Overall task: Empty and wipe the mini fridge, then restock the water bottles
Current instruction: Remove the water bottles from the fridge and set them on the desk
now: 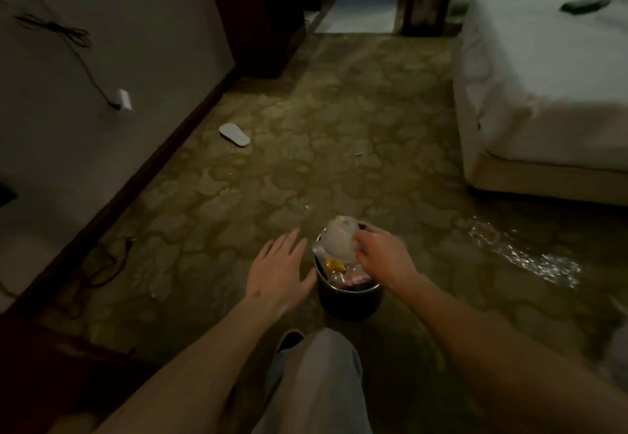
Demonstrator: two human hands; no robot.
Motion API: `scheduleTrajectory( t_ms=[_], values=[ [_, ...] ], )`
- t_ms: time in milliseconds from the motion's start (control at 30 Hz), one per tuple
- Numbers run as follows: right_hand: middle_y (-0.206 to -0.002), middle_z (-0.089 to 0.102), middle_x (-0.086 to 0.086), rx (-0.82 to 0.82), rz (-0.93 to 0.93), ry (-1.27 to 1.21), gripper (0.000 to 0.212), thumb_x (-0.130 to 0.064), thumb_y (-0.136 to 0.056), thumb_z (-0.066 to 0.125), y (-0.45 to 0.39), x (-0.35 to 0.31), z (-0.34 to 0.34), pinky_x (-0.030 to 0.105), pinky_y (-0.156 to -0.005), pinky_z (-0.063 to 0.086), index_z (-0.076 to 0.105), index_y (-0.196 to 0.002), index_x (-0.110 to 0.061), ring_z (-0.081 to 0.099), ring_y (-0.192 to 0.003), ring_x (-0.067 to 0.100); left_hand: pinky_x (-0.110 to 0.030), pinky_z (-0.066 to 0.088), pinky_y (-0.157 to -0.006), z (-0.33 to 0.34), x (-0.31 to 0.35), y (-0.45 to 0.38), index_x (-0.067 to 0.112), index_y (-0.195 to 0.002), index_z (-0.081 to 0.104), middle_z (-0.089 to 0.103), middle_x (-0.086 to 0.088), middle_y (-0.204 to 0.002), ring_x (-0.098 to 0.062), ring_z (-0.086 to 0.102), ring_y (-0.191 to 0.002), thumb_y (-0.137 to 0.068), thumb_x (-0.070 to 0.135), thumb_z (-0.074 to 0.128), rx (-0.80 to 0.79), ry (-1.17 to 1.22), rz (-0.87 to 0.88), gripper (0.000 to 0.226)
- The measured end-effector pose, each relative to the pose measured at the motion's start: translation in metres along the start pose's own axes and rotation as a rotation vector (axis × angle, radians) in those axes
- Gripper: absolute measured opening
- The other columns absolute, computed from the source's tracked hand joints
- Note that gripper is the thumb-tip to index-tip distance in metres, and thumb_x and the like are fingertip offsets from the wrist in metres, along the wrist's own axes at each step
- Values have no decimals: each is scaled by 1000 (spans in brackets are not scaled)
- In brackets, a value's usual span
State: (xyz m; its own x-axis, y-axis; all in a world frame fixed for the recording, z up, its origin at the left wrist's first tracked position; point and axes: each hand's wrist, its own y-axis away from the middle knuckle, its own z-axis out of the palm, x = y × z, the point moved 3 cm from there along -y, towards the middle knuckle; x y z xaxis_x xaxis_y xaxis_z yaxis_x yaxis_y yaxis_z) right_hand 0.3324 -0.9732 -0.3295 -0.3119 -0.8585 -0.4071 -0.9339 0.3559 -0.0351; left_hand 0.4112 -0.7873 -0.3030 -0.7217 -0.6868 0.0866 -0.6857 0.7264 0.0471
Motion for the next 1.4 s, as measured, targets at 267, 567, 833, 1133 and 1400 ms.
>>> scheduleTrajectory(
  t_ms=[267, 567, 833, 1133, 1400],
  values=[
    [-97, 55, -1, -67, 189, -25, 9, -18, -91, 53, -30, 73, 50, 29, -65, 42, 60, -97, -18, 53, -83, 16, -36, 2, -121, 78, 14, -69, 29, -156, 11, 9, 3, -165, -13, 9, -150, -97, 63, 32, -76, 67, 84, 71],
    [-100, 63, -2, -105, 312, -64, 14, -15, -89, 61, -66, 107, 124, 29, -73, 51, 61, -102, -20, 59, -87, 14, -36, 5, -122, 157, 3, -105, 25, -156, 16, 18, 3, -163, -12, 13, -149, -94, 62, 36, -108, 122, 85, 75],
    [-123, 57, 9, -382, 346, -171, 63, -24, -90, 61, -64, 111, 194, 38, -86, 52, 29, -144, -11, 56, -109, 27, -36, 4, -123, 188, -16, -104, 24, -157, 10, 10, 2, -165, -12, 6, -150, -96, 59, 35, -187, 100, 81, 75],
    [-152, 36, 6, -300, 392, -124, 97, -62, -78, 66, -47, 99, 139, 47, -109, 40, 24, -150, -13, 34, -139, 25, -35, 2, -121, 149, -12, -84, 21, -157, 14, 12, 1, -164, -13, 9, -150, -97, 60, 33, -120, 92, 83, 74],
    [-156, 30, 10, -308, 122, 119, 77, -50, -90, 59, -32, 21, 74, 44, -113, 34, 27, -149, -11, 28, -143, 28, -36, 5, -123, 65, -31, -38, 22, -157, 14, 12, 1, -164, -15, 11, -150, -97, 57, 35, -13, 84, -14, 73]
  ],
)
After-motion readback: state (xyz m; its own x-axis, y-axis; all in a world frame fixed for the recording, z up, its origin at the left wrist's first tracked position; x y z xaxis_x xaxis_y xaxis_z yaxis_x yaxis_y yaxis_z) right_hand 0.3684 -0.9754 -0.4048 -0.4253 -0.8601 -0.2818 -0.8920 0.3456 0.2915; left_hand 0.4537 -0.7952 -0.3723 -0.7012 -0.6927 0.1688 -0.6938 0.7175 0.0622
